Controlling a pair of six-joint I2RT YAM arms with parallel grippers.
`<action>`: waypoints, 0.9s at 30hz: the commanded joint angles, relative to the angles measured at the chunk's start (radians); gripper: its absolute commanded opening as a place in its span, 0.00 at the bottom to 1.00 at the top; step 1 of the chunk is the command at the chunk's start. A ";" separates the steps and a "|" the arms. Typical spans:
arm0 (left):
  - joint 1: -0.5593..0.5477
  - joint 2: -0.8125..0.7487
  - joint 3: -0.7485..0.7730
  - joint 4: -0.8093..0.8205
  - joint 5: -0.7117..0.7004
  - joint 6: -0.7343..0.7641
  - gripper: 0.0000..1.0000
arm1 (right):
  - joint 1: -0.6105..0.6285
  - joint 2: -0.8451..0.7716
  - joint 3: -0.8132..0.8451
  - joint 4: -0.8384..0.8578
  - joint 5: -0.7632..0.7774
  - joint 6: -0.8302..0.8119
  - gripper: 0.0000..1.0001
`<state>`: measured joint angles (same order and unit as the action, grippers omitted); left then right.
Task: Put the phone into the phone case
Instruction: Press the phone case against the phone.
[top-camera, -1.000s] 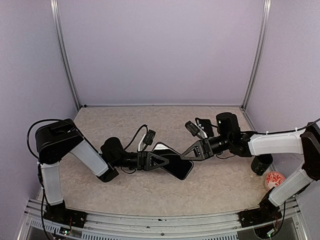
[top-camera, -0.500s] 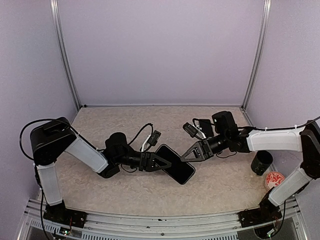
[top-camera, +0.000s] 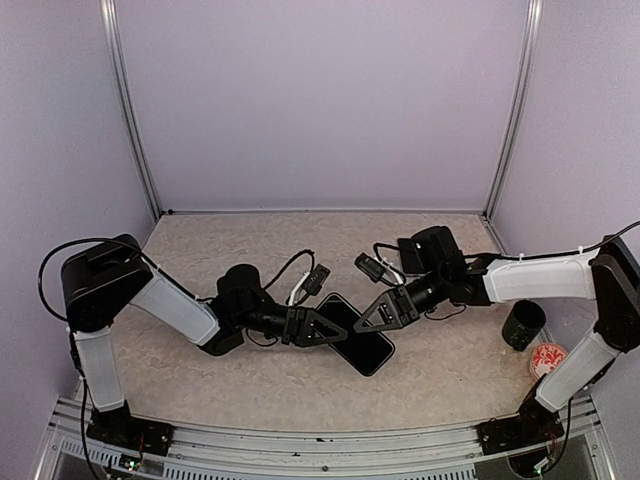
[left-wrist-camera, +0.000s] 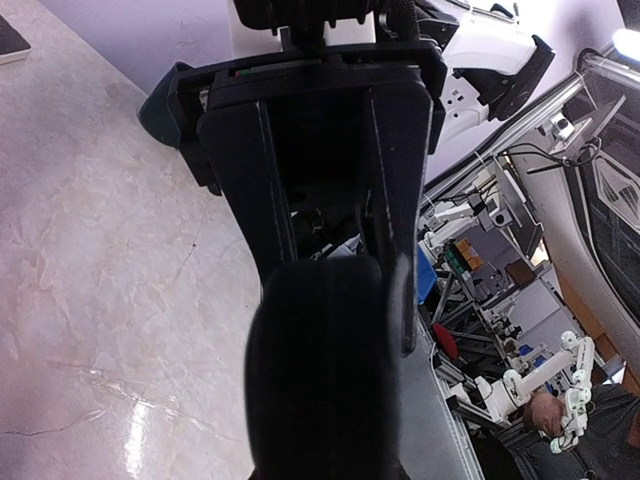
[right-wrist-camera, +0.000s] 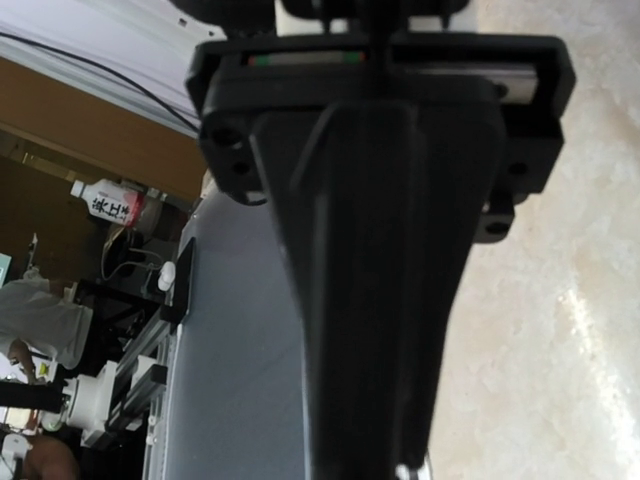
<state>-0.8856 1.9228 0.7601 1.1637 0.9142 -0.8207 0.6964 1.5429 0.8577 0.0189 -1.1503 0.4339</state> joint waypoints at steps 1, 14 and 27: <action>-0.005 0.009 0.032 0.022 0.002 0.014 0.00 | 0.022 0.014 0.030 -0.013 -0.038 -0.034 0.24; -0.007 0.021 0.037 0.022 0.000 0.006 0.04 | 0.024 0.031 0.035 -0.092 -0.054 -0.097 0.00; 0.007 0.000 -0.002 0.043 -0.051 0.006 0.59 | 0.021 0.010 0.044 -0.083 0.023 -0.099 0.00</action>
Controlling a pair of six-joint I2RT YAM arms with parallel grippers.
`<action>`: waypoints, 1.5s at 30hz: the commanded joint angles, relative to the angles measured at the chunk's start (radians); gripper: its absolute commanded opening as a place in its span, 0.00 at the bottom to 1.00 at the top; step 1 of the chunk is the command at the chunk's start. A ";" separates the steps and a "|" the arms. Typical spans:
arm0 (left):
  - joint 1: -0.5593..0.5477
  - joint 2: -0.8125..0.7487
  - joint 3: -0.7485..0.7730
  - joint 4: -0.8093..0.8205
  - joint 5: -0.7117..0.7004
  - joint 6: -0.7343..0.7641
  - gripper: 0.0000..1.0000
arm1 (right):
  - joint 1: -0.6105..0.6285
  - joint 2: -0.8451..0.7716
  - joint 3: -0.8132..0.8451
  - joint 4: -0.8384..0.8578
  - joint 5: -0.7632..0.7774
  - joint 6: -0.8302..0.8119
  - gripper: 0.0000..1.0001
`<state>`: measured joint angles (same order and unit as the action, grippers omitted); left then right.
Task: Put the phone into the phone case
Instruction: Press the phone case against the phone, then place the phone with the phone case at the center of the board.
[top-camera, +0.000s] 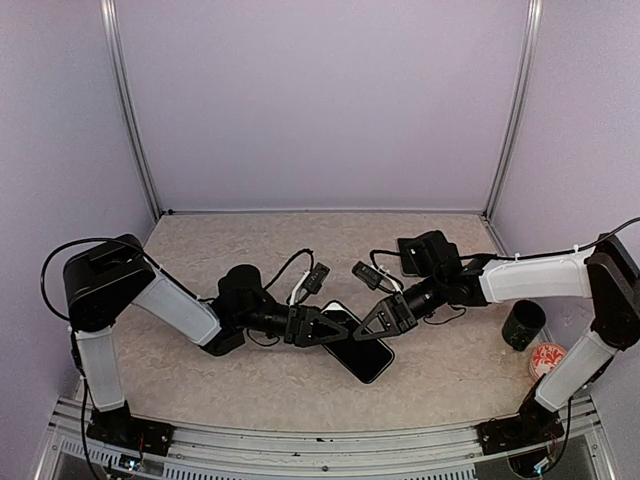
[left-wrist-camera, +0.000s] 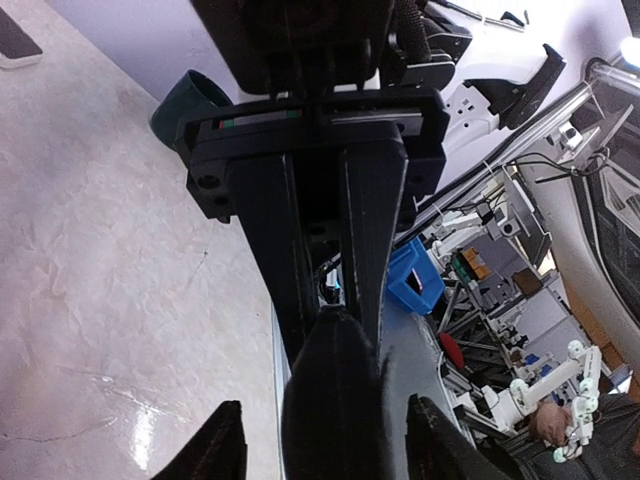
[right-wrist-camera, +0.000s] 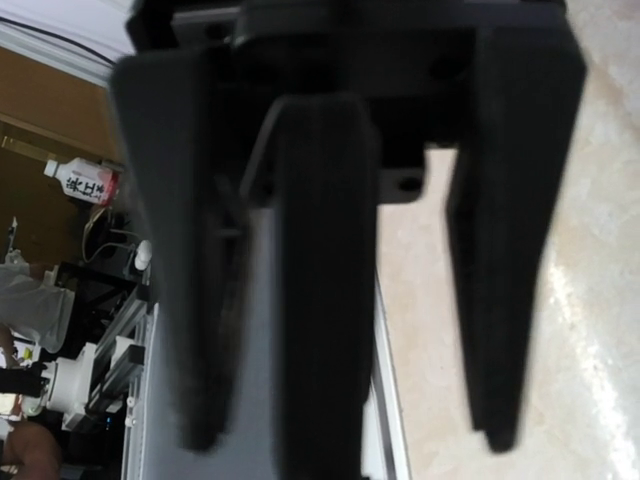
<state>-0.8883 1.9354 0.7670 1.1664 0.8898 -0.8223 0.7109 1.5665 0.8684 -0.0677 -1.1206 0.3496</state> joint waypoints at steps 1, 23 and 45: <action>0.012 -0.014 -0.014 0.045 -0.033 0.006 0.66 | 0.005 -0.014 0.033 0.003 -0.002 -0.015 0.00; 0.045 -0.065 -0.072 0.054 -0.092 0.001 0.99 | -0.141 -0.130 0.012 0.065 0.163 0.114 0.00; 0.046 -0.084 -0.092 0.037 -0.131 0.007 0.99 | -0.303 0.015 0.098 0.065 0.350 0.328 0.00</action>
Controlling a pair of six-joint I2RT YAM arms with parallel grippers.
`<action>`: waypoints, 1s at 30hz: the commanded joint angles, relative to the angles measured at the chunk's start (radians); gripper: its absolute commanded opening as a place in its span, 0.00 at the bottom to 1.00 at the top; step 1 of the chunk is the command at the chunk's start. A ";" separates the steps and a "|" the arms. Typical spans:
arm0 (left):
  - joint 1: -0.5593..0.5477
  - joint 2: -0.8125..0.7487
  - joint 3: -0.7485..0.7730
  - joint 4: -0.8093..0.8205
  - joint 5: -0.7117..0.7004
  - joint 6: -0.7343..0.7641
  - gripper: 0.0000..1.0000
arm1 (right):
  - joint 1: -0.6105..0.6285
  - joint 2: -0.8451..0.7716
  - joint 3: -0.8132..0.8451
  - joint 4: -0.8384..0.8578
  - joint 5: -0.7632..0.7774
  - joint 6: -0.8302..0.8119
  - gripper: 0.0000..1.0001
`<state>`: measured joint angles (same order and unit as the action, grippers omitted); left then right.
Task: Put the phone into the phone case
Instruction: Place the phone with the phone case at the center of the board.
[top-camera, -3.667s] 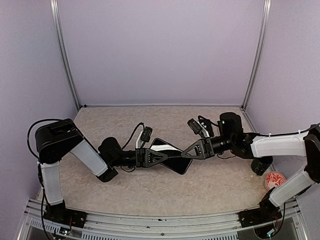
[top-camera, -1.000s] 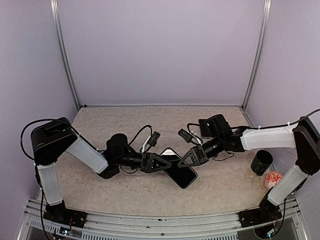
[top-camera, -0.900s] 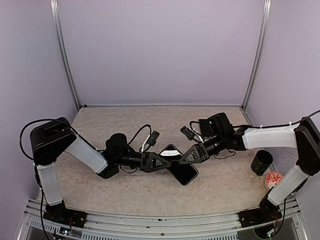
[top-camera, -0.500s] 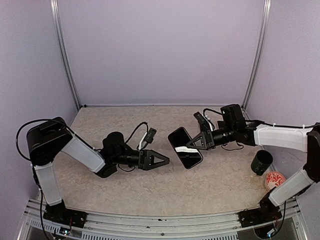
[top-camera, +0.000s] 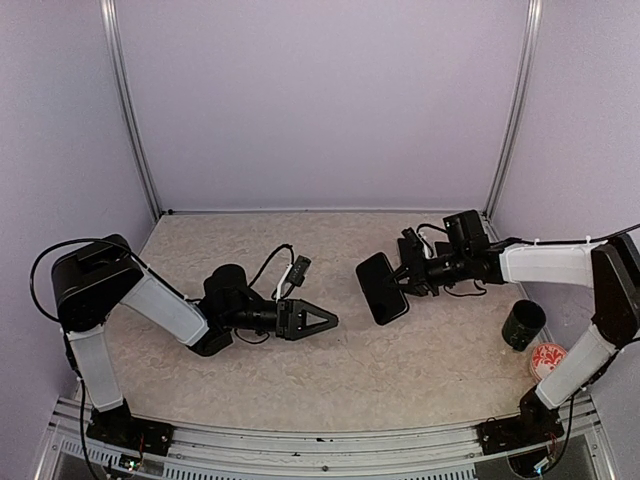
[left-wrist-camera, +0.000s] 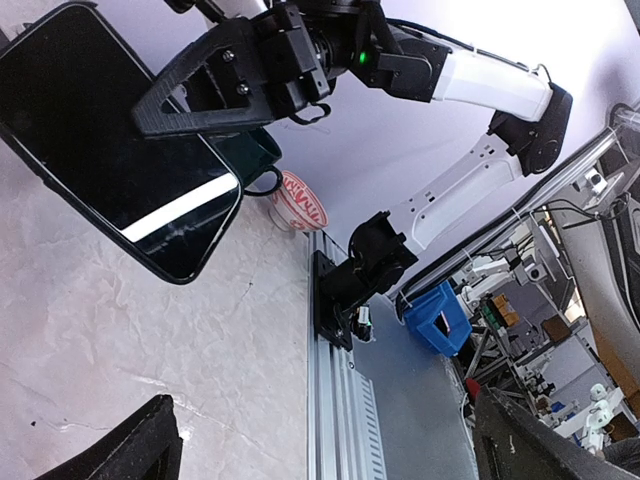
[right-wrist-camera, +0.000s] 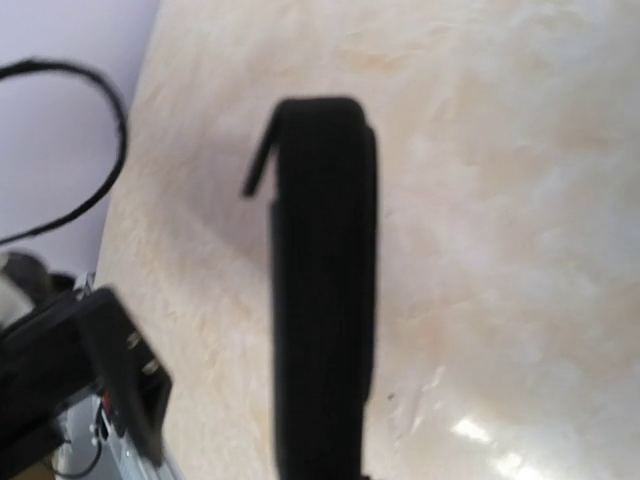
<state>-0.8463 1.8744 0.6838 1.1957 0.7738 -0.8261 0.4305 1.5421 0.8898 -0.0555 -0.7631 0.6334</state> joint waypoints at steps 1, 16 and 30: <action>0.003 -0.023 -0.010 0.008 -0.016 0.011 0.99 | -0.028 0.054 0.091 0.053 -0.003 0.049 0.00; -0.001 -0.023 -0.016 0.012 -0.028 0.010 0.99 | -0.068 0.347 0.380 0.062 0.025 0.154 0.00; -0.011 -0.046 -0.024 -0.001 -0.049 0.018 0.99 | -0.073 0.572 0.549 0.110 0.043 0.223 0.00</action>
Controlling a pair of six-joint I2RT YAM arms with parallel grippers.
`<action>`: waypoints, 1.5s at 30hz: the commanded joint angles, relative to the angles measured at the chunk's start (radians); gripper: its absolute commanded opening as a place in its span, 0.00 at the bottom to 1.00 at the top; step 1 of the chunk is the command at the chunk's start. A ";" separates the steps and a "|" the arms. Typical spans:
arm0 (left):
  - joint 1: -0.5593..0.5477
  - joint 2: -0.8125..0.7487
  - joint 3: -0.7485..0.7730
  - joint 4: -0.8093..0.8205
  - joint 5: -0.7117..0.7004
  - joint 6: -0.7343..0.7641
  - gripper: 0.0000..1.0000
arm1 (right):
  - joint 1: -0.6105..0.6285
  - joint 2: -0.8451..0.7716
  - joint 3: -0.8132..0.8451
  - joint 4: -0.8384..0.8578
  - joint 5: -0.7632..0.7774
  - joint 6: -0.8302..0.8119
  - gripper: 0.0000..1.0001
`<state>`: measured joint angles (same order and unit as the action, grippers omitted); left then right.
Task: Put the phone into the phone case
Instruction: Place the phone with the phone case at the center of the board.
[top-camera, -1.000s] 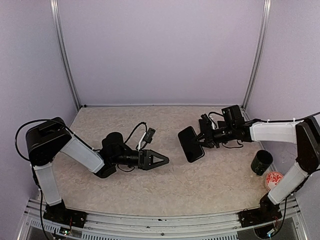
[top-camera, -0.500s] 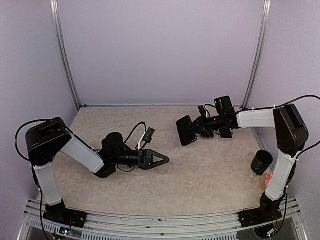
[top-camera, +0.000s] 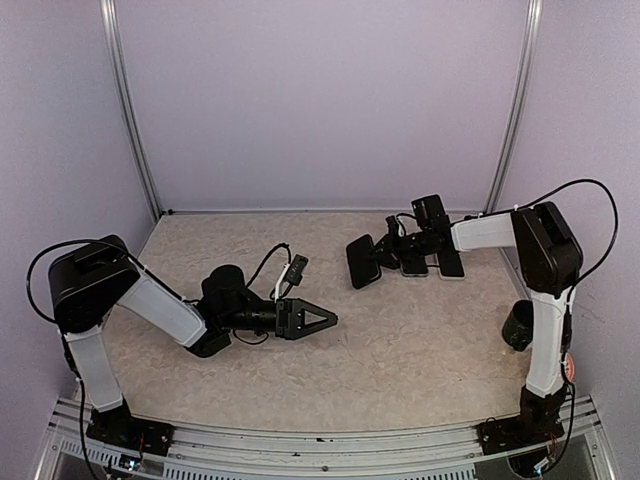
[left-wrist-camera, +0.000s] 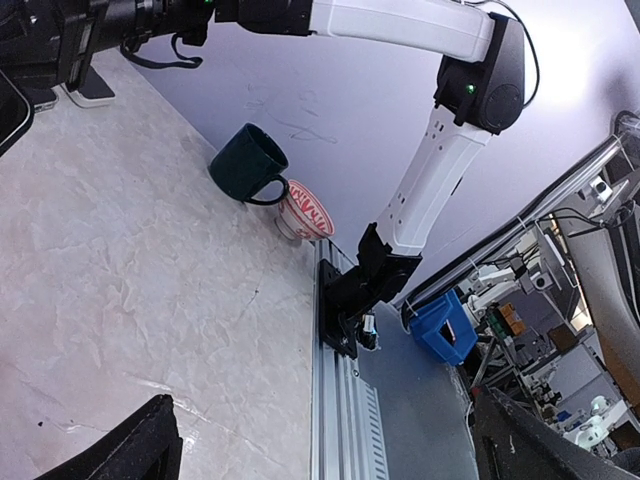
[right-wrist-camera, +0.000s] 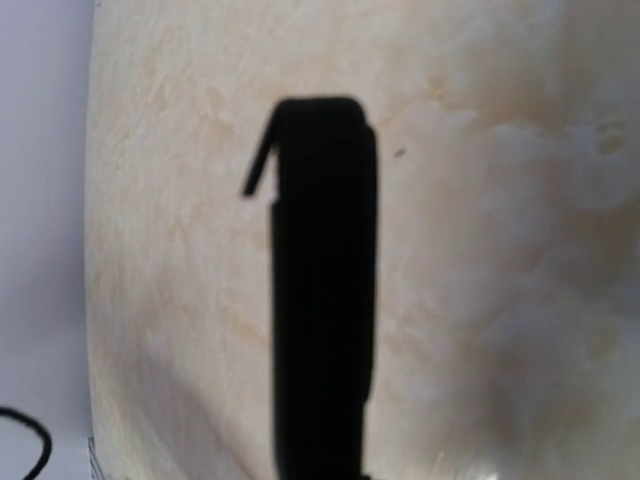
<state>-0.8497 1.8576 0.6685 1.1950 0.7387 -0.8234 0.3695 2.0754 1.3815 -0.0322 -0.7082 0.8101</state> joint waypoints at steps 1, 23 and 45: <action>-0.008 -0.029 -0.009 0.000 -0.015 0.015 0.99 | -0.012 0.054 0.069 0.092 -0.014 0.054 0.00; -0.008 -0.043 -0.008 -0.034 -0.033 0.027 0.99 | -0.036 0.277 0.278 0.065 0.003 0.095 0.00; -0.022 -0.046 0.028 -0.088 -0.044 0.034 0.99 | -0.046 0.293 0.321 -0.100 0.053 -0.034 0.29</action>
<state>-0.8616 1.8408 0.6704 1.1191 0.7021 -0.8093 0.3374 2.3695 1.6764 -0.0753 -0.6922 0.8261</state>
